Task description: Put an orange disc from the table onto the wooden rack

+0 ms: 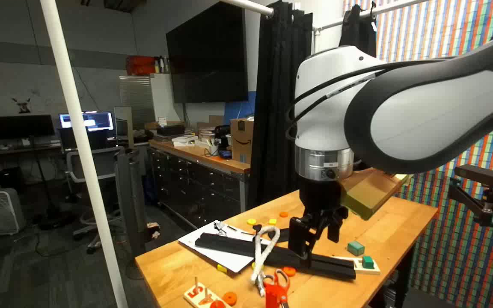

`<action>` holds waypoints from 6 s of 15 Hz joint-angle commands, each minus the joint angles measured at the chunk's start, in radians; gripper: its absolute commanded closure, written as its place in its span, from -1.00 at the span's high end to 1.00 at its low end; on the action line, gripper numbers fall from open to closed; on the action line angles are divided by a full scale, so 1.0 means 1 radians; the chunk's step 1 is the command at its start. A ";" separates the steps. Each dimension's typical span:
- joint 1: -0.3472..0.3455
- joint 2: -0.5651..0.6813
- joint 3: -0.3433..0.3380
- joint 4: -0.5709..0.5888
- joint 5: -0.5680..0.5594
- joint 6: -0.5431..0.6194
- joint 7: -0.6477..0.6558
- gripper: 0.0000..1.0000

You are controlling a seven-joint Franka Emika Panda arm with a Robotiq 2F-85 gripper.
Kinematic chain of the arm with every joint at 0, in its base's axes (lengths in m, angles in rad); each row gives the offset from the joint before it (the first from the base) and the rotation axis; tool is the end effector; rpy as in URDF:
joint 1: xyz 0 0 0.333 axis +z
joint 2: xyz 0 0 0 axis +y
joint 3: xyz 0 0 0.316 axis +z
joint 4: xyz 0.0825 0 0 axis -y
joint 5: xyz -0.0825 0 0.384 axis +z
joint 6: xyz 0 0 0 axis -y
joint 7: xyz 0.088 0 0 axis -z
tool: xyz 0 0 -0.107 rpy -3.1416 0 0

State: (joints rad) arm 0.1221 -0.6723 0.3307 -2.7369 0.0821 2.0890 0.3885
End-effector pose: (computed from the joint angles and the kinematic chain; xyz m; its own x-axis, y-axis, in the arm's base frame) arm 0.3059 0.1445 0.4061 0.9977 -0.0415 0.0539 -0.0478 -0.9916 0.1204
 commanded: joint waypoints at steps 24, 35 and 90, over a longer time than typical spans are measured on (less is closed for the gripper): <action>0.136 0.231 0.033 -0.005 0.333 0.290 0.209 1.00; 0.160 0.575 0.085 0.035 0.256 0.628 0.272 1.00; 0.230 0.976 -0.103 0.265 -0.013 0.725 0.526 1.00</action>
State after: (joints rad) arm 0.3514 0.2900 0.2307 -2.4808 0.0328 2.7802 0.9592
